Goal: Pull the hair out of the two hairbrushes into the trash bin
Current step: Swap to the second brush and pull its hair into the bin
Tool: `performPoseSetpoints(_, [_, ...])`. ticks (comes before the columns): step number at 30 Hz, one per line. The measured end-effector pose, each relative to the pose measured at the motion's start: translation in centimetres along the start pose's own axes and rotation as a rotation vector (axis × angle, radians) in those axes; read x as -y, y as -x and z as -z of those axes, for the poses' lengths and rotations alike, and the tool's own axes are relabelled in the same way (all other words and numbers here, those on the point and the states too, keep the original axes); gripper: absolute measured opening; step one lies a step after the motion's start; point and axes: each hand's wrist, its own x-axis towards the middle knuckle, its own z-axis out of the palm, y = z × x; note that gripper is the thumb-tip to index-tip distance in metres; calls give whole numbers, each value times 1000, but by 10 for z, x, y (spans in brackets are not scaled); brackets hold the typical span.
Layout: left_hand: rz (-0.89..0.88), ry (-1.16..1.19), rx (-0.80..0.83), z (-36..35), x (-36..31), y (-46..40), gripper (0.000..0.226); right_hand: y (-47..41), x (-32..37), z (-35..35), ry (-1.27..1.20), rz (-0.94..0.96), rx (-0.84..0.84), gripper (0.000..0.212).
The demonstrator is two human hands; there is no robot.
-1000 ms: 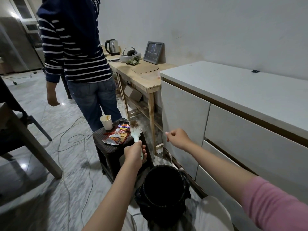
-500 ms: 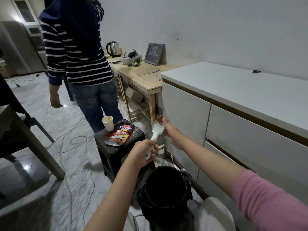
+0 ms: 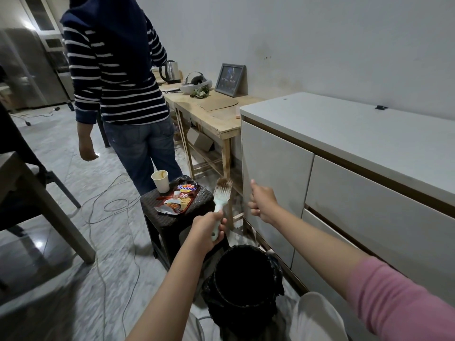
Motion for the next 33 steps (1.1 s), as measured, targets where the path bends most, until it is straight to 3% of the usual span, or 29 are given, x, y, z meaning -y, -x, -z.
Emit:
performPoseSetpoints(8, [38, 100, -120, 7, 7, -12, 5, 2, 1, 11, -24, 67, -6, 36])
performPoseSetpoints(12, [44, 198, -225, 15, 7, -17, 19, 2, 3, 19, -22, 88, -3, 38])
performPoseSetpoints(18, [54, 263, -296, 17, 8, -22, 19, -6, 0, 26, -91, 92, -29, 37])
performPoseSetpoints(33, [5, 432, -535, 18, 2, -17, 23, -15, 8, 36, -360, 12, -272, 32])
